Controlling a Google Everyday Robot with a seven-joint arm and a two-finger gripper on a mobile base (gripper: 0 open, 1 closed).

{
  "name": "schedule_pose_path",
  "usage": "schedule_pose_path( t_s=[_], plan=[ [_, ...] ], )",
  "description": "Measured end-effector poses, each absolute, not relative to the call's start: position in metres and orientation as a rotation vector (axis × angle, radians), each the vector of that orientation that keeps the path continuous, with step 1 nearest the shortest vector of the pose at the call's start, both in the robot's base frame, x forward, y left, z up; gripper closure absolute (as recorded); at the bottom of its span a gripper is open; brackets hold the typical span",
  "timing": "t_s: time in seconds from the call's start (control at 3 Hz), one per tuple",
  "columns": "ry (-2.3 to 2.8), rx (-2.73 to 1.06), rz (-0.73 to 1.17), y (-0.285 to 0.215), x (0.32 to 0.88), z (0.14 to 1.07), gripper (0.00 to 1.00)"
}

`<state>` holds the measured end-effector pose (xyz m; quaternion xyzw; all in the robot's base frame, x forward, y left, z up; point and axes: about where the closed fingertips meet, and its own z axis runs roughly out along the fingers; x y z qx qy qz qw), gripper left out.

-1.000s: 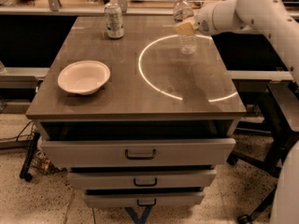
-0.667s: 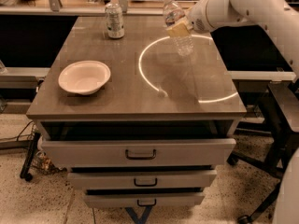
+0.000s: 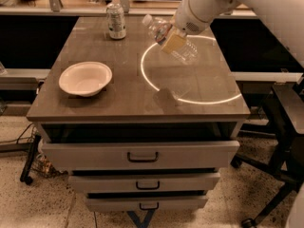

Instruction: Knock water bottle over

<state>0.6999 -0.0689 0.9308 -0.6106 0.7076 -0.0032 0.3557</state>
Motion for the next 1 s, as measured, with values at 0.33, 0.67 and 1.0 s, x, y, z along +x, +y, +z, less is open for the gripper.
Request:
schedule_pose_path(
  t_s=[0.33, 0.67, 1.0],
  plan=[
    [1.788, -1.772, -0.138, -0.054, 0.675, 0.934, 1.0],
    [1.744, -1.958, -0.257, -0.036, 0.659, 0.922, 1.0],
    [1.718, -2.078, -0.339, -0.019, 0.658, 0.902, 1.0]
  ],
)
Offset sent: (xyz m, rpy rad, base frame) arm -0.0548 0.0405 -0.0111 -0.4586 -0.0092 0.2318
